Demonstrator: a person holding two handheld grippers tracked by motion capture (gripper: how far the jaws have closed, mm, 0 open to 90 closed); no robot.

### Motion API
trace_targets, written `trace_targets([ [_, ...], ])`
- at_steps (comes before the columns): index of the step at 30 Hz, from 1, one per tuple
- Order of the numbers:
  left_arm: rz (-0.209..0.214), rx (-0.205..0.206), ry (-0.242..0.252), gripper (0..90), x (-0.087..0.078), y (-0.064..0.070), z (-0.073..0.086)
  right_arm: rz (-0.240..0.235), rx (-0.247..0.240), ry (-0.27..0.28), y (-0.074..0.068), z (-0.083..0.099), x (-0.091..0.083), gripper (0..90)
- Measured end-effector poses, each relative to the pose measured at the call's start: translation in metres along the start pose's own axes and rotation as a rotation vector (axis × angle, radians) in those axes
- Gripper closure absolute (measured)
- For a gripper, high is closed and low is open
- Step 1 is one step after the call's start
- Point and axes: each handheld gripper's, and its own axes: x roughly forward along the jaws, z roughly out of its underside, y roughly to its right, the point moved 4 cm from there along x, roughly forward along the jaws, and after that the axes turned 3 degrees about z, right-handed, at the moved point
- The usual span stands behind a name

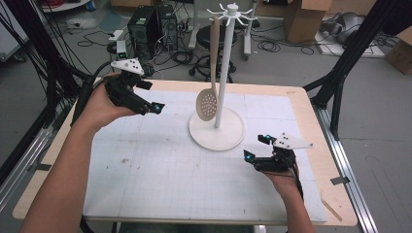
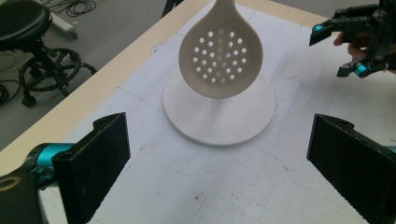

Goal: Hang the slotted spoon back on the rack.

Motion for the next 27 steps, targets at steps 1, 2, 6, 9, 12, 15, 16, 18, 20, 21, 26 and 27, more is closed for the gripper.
trace_targets([
  [1, 0.006, 0.001, 0.004, 6.3, 0.0, 0.001, 0.002, 0.0, -0.005, 0.001, 0.0, 0.0, 0.0, 16.1],
  [2, 0.01, 0.001, 0.009, 6.3, 0.0, 0.003, 0.006, 0.0, -0.002, -0.001, 0.0, 0.0, 0.0, 16.1],
  [6, 0.022, -0.003, 0.021, 6.3, 0.002, 0.007, 0.019, 0.001, 0.001, 0.002, 0.0, 0.0, -0.001, 16.1],
  [9, 0.013, -0.005, 0.016, 2.4, 0.004, 0.01, 0.028, -0.001, 0.001, 0.0, 0.0, 0.0, 0.0, 16.1],
  [12, 0.021, -0.009, 0.021, 1.7, 0.007, 0.013, 0.039, -0.001, -0.002, 0.001, 0.0, 0.0, 0.0, 16.1],
  [15, 0.036, -0.012, 0.033, 1.7, 0.01, 0.017, 0.049, 0.003, -0.003, 0.003, 0.0, 0.0, -0.001, 16.1],
  [16, 0.04, -0.013, 0.032, 1.7, 0.012, 0.019, 0.053, 0.003, 0.0, 0.003, 0.0, 0.0, -0.001, 16.1],
  [18, 0.042, -0.018, 0.026, 1.7, 0.016, 0.022, 0.063, 0.002, 0.001, 0.002, 0.0, 0.0, -0.001, 16.1],
  [20, 0.049, -0.021, 0.03, 1.7, 0.019, 0.024, 0.071, 0.002, 0.0, 0.001, 0.0, 0.0, -0.001, 16.1],
  [21, 0.053, -0.03, 0.039, 1.7, 0.019, 0.026, 0.073, 0.001, 0.002, -0.002, 0.0, 0.0, -0.001, 16.1],
  [26, 0.069, -0.044, 0.079, 1.7, 0.02, 0.032, 0.09, 0.004, 0.002, 0.001, 0.0, 0.0, -0.001, 16.1],
  [27, 0.068, -0.043, 0.083, 1.7, 0.019, 0.032, 0.094, 0.004, 0.001, 0.0, 0.001, 0.0, -0.001, 16.1],
])
